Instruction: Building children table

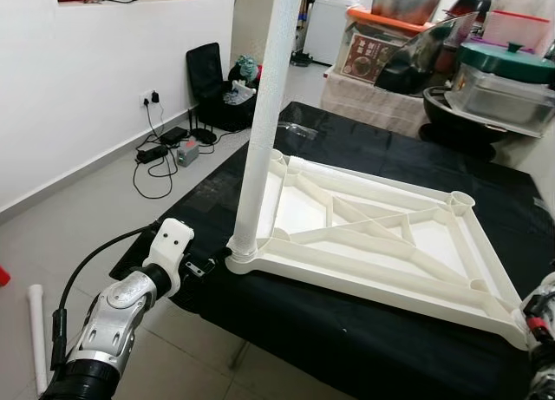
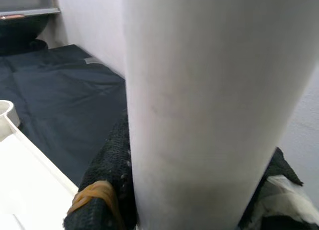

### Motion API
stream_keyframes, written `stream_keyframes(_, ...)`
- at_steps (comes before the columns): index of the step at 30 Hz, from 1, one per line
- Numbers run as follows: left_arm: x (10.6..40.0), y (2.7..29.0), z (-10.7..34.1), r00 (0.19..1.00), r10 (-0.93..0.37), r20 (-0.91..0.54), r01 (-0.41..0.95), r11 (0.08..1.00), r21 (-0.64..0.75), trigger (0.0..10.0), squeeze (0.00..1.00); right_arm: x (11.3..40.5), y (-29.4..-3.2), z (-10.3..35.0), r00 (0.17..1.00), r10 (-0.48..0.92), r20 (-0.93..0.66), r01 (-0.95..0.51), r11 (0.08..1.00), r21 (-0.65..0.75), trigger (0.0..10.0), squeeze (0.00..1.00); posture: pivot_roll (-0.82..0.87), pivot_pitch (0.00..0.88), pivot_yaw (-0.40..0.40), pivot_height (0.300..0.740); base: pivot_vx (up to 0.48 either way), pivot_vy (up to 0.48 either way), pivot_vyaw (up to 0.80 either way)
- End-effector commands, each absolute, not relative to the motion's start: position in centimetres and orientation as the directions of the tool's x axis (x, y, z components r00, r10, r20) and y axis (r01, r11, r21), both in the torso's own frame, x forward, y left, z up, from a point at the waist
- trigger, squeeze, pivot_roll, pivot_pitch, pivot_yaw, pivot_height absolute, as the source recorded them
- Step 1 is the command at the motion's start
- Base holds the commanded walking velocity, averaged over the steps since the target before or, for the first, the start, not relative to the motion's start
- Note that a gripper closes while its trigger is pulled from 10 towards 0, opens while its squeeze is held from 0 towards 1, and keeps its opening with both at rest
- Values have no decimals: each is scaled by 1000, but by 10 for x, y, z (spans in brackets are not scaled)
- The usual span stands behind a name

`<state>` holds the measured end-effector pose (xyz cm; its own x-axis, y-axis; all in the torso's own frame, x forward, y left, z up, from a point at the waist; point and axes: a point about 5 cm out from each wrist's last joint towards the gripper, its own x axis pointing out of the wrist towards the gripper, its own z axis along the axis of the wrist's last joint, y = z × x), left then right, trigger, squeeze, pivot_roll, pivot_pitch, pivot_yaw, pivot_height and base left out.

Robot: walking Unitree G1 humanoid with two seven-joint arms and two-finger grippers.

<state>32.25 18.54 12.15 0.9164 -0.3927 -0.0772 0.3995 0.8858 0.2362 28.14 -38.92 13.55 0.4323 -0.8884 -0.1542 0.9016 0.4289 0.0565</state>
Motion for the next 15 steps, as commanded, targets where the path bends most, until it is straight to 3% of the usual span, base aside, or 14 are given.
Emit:
stream_keyframes(1, 324, 185, 120, 914, -395, -92, 405, 881, 246, 10000, 0, 266, -382, 95, 389, -871, -300, 909, 416, -29, 0, 0, 41, 0, -121, 740, 0, 0, 0)
stream_keyframes(4, 329, 188, 124, 908, -407, -98, 418, 869, 265, 10000, 0, 283, -348, 86, 557, -773, -303, 813, 583, 7, 0, 0, 32, 0, -109, 740, 0, 0, 0)
stream_keyframes(8, 332, 186, 127, 898, -429, -98, 439, 857, 272, 10000, 0, 290, -331, 83, 631, -716, -298, 756, 654, 29, 0, 0, 30, 0, -105, 740, 0, 0, 0)
stream_keyframes(15, 331, 178, 130, 882, -464, -86, 468, 840, 274, 10000, 0, 298, -321, 87, 676, -684, -276, 722, 690, 57, 0, 0, 30, 0, -102, 740, 0, 0, 0)
